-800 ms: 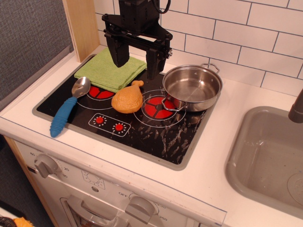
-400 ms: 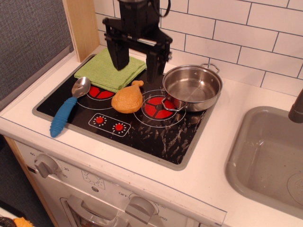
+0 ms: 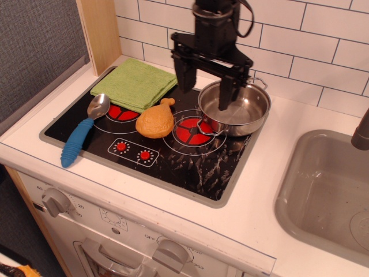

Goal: Place the metal pot on the green cloth.

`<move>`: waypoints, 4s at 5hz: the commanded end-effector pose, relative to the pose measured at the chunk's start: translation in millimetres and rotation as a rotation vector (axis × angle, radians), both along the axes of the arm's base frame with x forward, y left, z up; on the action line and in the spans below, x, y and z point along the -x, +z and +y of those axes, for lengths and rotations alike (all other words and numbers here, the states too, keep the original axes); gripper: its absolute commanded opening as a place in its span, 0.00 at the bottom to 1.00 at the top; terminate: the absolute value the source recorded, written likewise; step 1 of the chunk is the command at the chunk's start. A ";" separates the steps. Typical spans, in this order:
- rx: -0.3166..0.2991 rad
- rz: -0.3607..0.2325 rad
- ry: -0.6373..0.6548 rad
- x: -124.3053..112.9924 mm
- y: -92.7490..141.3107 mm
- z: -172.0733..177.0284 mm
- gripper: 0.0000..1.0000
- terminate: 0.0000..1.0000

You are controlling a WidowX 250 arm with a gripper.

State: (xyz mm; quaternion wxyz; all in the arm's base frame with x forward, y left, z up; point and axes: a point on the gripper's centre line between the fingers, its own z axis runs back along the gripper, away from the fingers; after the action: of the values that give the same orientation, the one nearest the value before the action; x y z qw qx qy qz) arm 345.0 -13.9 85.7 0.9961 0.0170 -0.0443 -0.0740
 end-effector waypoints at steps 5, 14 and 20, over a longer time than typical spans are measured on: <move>0.056 0.034 -0.016 -50.2 -59.1 -56.3 0.00 0.00; -0.010 -0.088 0.200 -44.7 4.5 100.2 0.00 0.00; -0.029 -0.055 0.231 -49.7 -16.8 116.3 1.00 0.00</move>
State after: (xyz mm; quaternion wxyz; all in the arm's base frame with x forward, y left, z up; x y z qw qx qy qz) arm 391.9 102.4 31.5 0.9985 0.0275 -0.0214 0.0424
